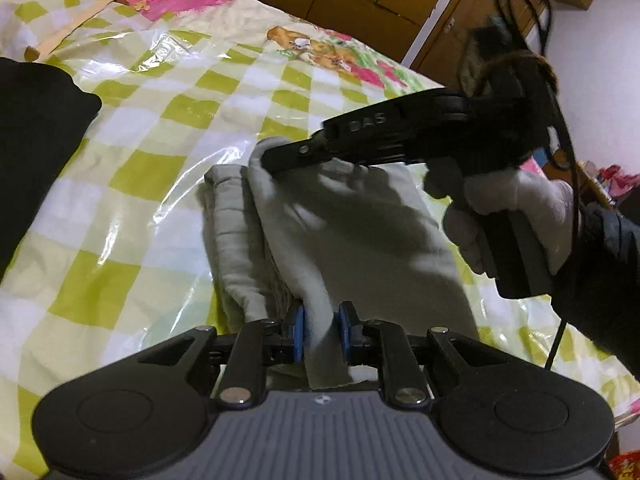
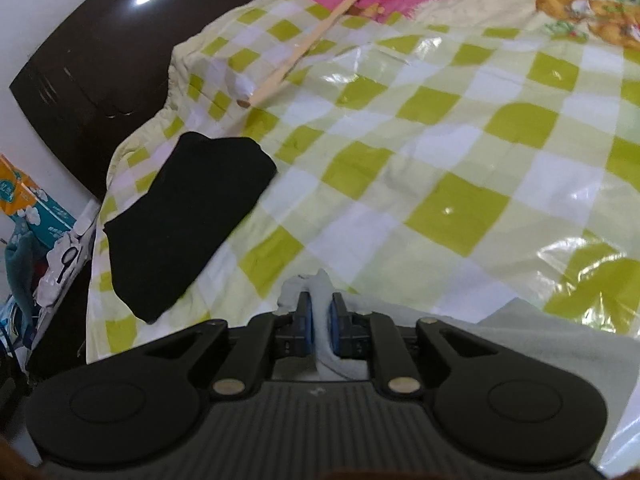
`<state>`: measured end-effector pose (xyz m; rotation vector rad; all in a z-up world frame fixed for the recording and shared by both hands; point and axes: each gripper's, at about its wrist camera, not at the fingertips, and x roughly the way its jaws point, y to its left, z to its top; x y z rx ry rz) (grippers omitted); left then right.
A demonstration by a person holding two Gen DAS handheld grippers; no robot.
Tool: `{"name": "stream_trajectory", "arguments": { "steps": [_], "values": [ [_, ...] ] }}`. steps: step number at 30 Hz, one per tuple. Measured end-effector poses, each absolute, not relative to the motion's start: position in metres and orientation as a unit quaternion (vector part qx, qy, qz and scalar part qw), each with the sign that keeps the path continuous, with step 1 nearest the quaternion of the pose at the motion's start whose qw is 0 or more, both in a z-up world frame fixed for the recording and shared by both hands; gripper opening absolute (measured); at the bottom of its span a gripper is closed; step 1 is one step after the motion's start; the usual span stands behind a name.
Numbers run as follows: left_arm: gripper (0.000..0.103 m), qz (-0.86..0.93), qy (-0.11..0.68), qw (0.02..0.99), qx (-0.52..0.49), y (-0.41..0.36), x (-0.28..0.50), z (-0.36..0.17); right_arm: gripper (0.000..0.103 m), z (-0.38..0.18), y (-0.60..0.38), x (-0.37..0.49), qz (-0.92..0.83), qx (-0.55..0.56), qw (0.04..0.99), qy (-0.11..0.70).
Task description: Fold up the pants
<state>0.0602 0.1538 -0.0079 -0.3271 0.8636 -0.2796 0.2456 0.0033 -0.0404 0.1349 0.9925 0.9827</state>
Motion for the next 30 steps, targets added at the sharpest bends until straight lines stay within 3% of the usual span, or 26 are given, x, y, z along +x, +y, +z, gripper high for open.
{"name": "stream_trajectory", "arguments": {
  "steps": [3,6,11,14,19,23,27,30],
  "values": [
    [0.031,-0.139,0.413,0.888,-0.146,0.149,0.058,-0.005,0.009,-0.028,-0.005,0.241,0.450,0.067,0.772,0.444],
    [0.038,-0.136,0.427,0.886,-0.119,0.135,0.062,-0.010,0.009,-0.012,-0.021,0.238,0.447,0.096,0.778,0.432],
    [0.024,-0.158,0.412,0.889,-0.123,0.127,0.063,-0.002,0.006,0.018,-0.050,0.226,0.446,0.138,0.791,0.395],
    [0.024,-0.156,0.408,0.891,-0.124,0.130,0.064,0.003,0.006,0.034,-0.056,0.224,0.444,0.131,0.799,0.384],
    [0.024,-0.145,0.408,0.892,-0.130,0.134,0.058,-0.002,0.022,0.027,-0.036,0.225,0.426,0.061,0.792,0.434],
    [0.024,-0.158,0.397,0.896,-0.121,0.125,0.052,0.001,0.045,0.015,-0.014,0.209,0.413,0.055,0.774,0.477],
    [0.024,-0.180,0.383,0.899,-0.118,0.118,0.048,0.004,0.053,0.009,0.002,0.189,0.380,0.033,0.782,0.493],
    [0.024,-0.183,0.373,0.902,-0.119,0.119,0.047,0.006,0.049,0.003,0.018,0.180,0.356,-0.039,0.794,0.491]
  ]
}}
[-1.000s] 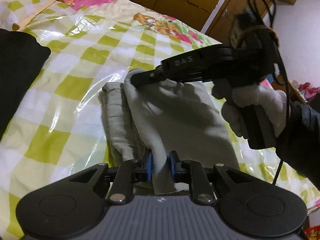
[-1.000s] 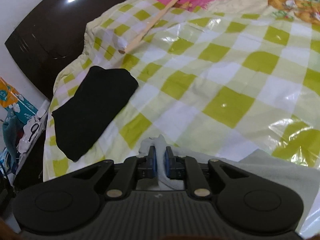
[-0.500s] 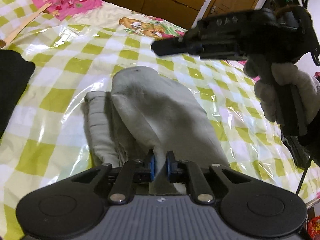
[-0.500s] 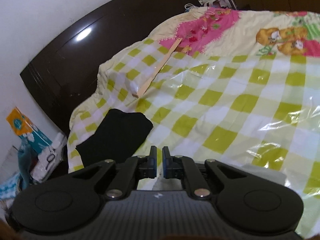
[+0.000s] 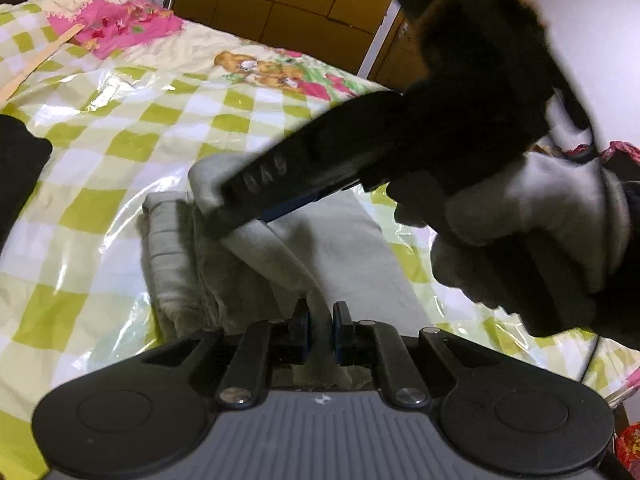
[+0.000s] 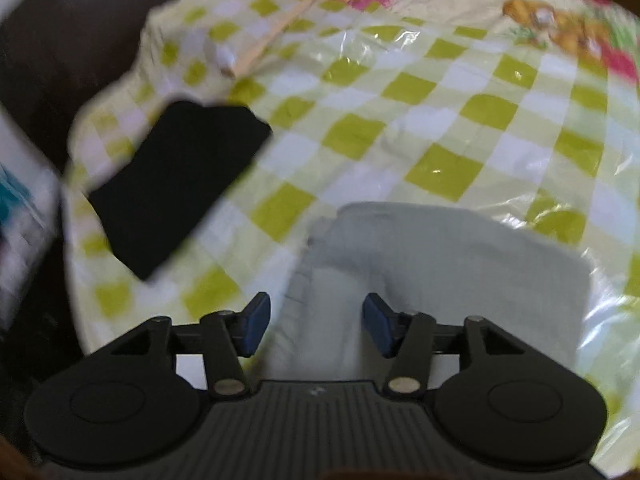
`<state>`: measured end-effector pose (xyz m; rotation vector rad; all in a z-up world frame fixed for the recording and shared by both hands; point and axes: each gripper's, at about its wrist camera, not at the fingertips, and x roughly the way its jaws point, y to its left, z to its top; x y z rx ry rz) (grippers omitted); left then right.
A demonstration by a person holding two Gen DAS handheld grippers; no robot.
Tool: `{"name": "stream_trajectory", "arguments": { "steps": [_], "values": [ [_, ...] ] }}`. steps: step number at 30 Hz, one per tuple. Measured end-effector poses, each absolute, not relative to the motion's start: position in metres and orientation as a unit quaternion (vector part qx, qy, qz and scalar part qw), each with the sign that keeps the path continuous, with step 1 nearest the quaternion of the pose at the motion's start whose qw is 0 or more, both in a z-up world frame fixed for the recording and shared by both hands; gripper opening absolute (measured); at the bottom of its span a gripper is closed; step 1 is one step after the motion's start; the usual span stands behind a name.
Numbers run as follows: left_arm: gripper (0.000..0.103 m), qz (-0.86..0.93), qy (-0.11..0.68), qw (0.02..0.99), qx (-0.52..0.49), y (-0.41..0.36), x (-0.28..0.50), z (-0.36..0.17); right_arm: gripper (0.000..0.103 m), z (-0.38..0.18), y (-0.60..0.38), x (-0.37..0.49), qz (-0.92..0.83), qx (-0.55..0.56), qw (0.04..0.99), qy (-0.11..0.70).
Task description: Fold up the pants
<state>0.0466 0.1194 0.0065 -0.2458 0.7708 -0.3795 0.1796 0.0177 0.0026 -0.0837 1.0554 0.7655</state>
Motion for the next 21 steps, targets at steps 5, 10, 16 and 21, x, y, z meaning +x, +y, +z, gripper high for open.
{"name": "stream_trajectory", "arguments": {
  "steps": [5,10,16,21],
  "values": [
    [0.024,-0.179,0.345,0.909,-0.152,0.142,0.043,0.021,0.005,0.006,0.000,0.194,0.328,-0.017,0.805,0.495],
    [0.025,-0.160,0.335,0.912,-0.174,0.162,0.035,0.021,0.005,0.043,-0.009,0.188,0.341,0.021,0.816,0.466],
    [0.025,-0.121,0.388,0.892,-0.197,0.173,0.038,-0.021,0.008,0.017,0.027,0.192,0.349,0.008,0.804,0.481],
    [0.026,-0.114,0.394,0.891,-0.193,0.170,0.040,-0.025,0.010,-0.031,0.057,0.189,0.378,0.021,0.784,0.492]
  ]
}}
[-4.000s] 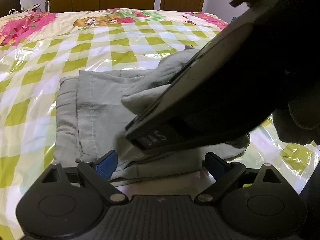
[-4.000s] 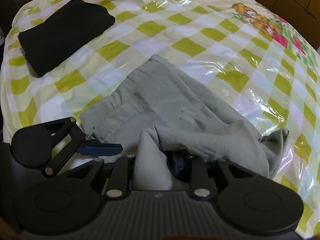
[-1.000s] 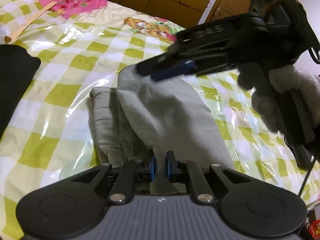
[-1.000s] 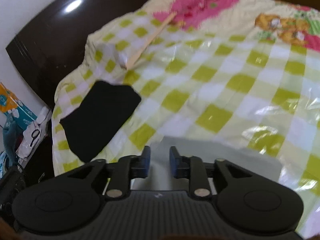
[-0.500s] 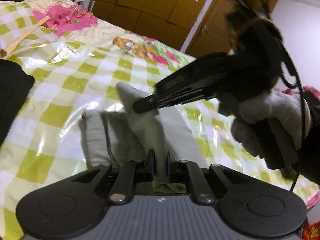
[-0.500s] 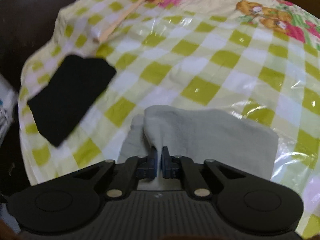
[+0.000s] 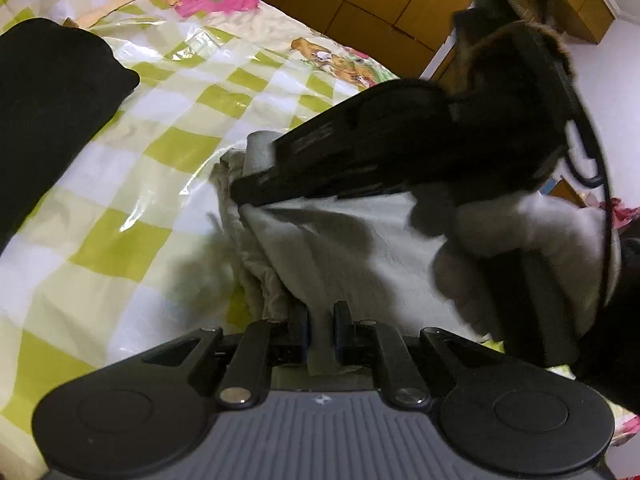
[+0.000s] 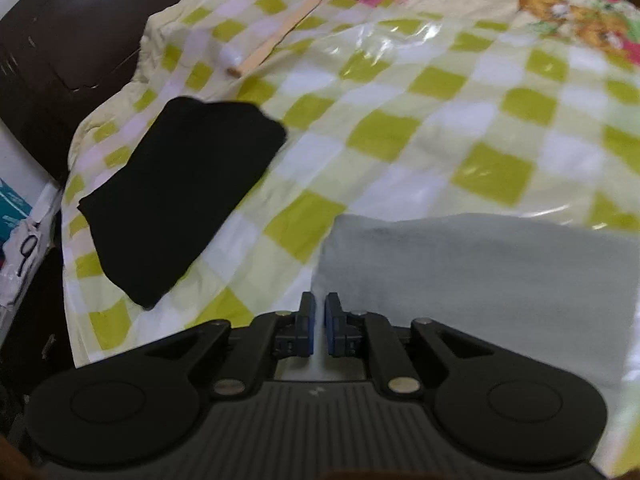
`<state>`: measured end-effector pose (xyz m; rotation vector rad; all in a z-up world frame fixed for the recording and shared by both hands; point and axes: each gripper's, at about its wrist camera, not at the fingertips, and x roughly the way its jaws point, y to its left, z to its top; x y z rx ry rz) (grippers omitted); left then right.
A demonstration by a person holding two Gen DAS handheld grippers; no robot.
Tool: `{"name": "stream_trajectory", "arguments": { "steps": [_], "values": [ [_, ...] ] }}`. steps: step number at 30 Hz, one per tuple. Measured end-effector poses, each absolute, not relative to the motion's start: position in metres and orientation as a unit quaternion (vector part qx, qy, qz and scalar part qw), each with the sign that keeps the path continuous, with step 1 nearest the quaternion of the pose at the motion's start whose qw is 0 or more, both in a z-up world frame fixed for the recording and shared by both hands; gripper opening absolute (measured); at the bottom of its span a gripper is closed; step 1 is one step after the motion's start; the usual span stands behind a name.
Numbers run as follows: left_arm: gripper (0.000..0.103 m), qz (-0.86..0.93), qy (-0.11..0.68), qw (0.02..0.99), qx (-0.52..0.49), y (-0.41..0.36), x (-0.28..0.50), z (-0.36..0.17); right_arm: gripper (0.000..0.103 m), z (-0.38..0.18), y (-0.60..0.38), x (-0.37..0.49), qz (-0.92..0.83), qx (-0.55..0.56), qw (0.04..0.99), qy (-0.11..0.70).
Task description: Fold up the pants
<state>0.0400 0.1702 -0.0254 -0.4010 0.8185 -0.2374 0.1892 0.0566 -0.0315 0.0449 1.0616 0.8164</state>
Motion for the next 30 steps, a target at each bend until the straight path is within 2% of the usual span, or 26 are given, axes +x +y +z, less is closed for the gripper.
{"name": "stream_trajectory", "arguments": {
  "steps": [4,7,11,12,13,14,16,19,23,25,28,30],
  "values": [
    [0.030,-0.120,0.402,0.888,-0.191,0.176,0.033,-0.023,0.013,-0.055,0.063,0.190,0.402,0.070,0.742,0.531],
    [0.031,-0.114,0.403,0.888,-0.187,0.183,0.027,-0.013,0.014,-0.035,0.045,0.178,0.430,0.112,0.740,0.505],
    [0.036,-0.100,0.366,0.913,-0.152,0.184,0.026,0.018,0.034,0.009,-0.005,0.159,0.429,0.146,0.773,0.444],
    [0.038,-0.103,0.355,0.918,-0.146,0.182,0.030,0.025,0.035,0.017,-0.021,0.157,0.413,0.144,0.789,0.432],
    [0.044,-0.107,0.346,0.922,-0.138,0.178,0.034,0.029,0.035,0.022,-0.037,0.156,0.396,0.138,0.805,0.420],
    [0.048,-0.110,0.338,0.926,-0.123,0.173,0.041,0.031,0.040,0.024,-0.055,0.153,0.371,0.129,0.823,0.410],
    [0.050,-0.117,0.340,0.927,-0.111,0.166,0.058,0.025,0.049,0.017,-0.084,0.153,0.315,0.108,0.847,0.414],
    [0.050,-0.133,0.366,0.911,-0.138,0.163,0.084,0.000,0.050,-0.010,-0.112,0.163,0.262,0.115,0.850,0.443],
    [0.050,-0.091,0.399,0.906,-0.106,0.167,0.094,-0.025,0.050,-0.052,-0.120,0.174,0.249,0.154,0.828,0.478],
    [0.055,-0.081,0.417,0.897,-0.119,0.176,0.096,-0.032,0.053,-0.062,-0.122,0.175,0.257,0.170,0.825,0.473],
    [0.057,-0.084,0.426,0.890,-0.139,0.180,0.097,-0.034,0.058,-0.069,-0.126,0.177,0.274,0.210,0.813,0.469],
    [0.063,-0.088,0.431,0.888,-0.129,0.175,0.099,-0.035,0.064,-0.070,-0.129,0.178,0.289,0.225,0.803,0.471]
  ]
}}
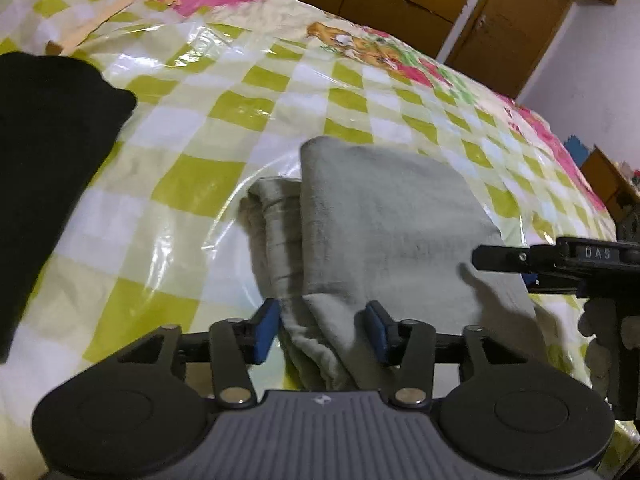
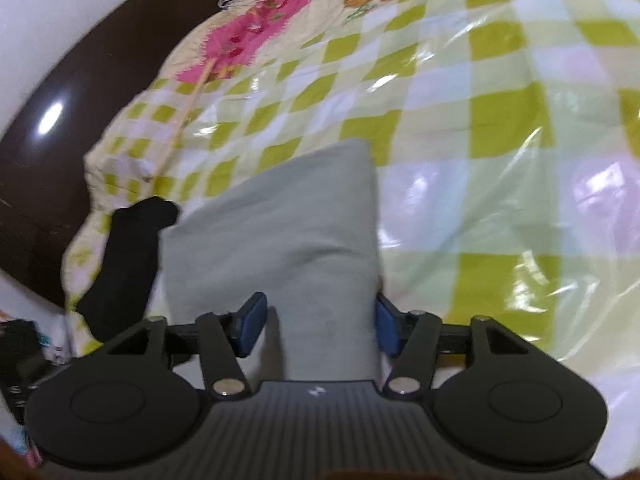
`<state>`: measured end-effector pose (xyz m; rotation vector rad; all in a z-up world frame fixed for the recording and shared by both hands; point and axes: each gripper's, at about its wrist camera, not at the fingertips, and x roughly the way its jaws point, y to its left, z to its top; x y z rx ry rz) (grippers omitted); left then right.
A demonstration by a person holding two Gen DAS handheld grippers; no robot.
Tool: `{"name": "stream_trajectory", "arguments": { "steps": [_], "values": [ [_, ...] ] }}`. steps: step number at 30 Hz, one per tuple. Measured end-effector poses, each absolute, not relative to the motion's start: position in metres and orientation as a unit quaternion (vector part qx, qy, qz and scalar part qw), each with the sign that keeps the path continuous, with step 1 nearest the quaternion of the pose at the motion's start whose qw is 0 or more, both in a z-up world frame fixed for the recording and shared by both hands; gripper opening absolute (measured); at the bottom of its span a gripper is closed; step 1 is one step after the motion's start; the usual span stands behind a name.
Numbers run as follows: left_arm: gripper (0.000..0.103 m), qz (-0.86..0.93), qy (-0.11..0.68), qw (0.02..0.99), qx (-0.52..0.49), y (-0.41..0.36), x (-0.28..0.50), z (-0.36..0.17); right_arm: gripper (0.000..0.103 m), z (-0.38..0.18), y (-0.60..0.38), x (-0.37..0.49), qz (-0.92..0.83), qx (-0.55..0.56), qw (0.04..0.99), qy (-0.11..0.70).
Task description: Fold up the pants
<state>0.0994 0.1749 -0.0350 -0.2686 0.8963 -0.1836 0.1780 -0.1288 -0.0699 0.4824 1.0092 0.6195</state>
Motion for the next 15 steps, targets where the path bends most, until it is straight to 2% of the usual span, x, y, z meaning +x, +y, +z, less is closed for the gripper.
{"name": "stream_trajectory", "arguments": {
  "steps": [2,4,5,6,7,8,14,15],
  "values": [
    [0.073,-0.097,0.441,0.884,-0.123,0.168,0.103,-0.039,0.071,-0.073,-0.124,0.181,0.300,0.230,0.797,0.472],
    [0.074,-0.092,0.443,0.884,-0.120,0.163,0.104,-0.040,0.068,-0.081,-0.121,0.184,0.319,0.268,0.773,0.478],
    [0.074,-0.092,0.442,0.885,-0.119,0.160,0.104,-0.038,0.055,-0.083,-0.119,0.186,0.319,0.268,0.771,0.481],
    [0.074,-0.099,0.438,0.885,-0.121,0.154,0.103,-0.035,0.032,-0.081,-0.119,0.188,0.316,0.259,0.773,0.485],
    [0.074,-0.109,0.436,0.885,-0.124,0.148,0.102,-0.032,0.024,-0.080,-0.124,0.188,0.316,0.262,0.769,0.490],
    [0.074,-0.124,0.435,0.883,-0.124,0.138,0.103,-0.030,0.021,-0.079,-0.132,0.187,0.319,0.278,0.761,0.492],
    [0.073,-0.259,0.431,0.860,-0.092,0.037,0.133,-0.031,0.021,-0.047,-0.209,0.147,0.271,0.296,0.787,0.469],
    [0.073,-0.273,0.429,0.858,-0.073,0.016,0.140,-0.033,0.023,-0.042,-0.224,0.138,0.254,0.295,0.795,0.464]
  ]
}}
